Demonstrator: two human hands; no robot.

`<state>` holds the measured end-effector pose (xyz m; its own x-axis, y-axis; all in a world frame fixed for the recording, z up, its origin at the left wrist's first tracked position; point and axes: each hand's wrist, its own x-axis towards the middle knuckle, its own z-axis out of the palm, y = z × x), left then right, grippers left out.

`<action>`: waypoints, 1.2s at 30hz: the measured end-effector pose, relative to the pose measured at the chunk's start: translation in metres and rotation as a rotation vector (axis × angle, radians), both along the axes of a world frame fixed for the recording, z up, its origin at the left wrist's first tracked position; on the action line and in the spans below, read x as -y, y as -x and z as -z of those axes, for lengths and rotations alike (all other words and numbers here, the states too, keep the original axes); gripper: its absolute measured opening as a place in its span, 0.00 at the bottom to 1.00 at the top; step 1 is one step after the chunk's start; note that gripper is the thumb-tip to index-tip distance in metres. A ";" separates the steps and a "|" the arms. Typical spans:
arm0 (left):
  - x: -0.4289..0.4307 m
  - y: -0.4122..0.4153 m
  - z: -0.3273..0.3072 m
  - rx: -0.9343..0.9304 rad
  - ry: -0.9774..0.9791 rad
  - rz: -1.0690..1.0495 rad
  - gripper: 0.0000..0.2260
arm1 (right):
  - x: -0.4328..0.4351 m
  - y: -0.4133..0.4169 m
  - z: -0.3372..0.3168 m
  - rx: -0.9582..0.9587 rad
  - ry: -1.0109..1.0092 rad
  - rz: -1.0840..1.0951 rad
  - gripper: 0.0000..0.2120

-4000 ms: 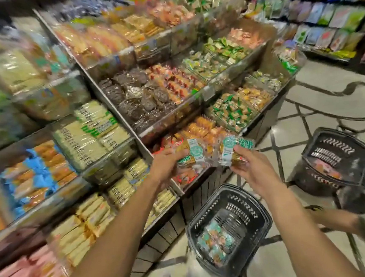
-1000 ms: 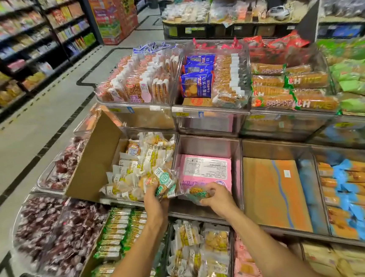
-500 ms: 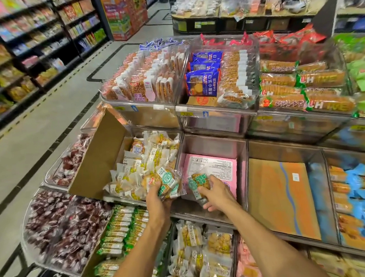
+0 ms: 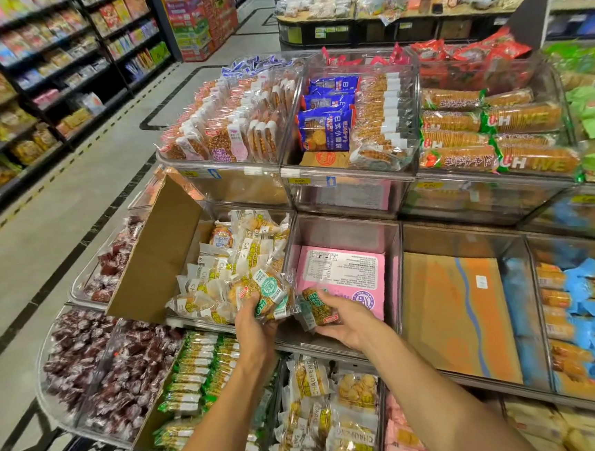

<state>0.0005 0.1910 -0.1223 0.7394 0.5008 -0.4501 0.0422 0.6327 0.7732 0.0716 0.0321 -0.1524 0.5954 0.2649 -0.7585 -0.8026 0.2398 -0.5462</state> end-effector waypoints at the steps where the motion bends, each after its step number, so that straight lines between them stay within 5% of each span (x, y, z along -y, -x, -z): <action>1: 0.000 0.000 0.001 -0.002 0.006 -0.002 0.07 | 0.000 0.000 -0.002 0.014 0.035 -0.036 0.35; 3: -0.001 0.000 0.002 -0.002 0.020 -0.006 0.07 | -0.001 0.002 -0.005 0.103 0.171 -0.131 0.33; 7: -0.002 -0.001 0.006 -0.015 0.009 0.010 0.08 | -0.013 0.009 -0.009 0.201 0.412 -0.250 0.13; 11: -0.003 0.000 0.007 -0.019 0.008 0.023 0.08 | -0.024 0.006 -0.014 0.000 0.183 -0.085 0.24; 17: -0.002 -0.001 0.006 -0.016 -0.013 0.028 0.08 | -0.016 -0.005 -0.010 -0.242 -0.011 0.296 0.17; 21: 0.000 0.000 0.004 -0.019 -0.004 0.015 0.08 | -0.030 -0.006 -0.005 -0.270 0.096 0.369 0.10; 32: -0.001 -0.002 0.009 -0.053 -0.021 0.022 0.07 | -0.038 -0.012 0.029 -0.356 0.147 0.487 0.16; 36: -0.004 -0.003 0.015 -0.070 -0.048 0.028 0.08 | -0.034 -0.008 0.000 -0.442 0.073 0.427 0.28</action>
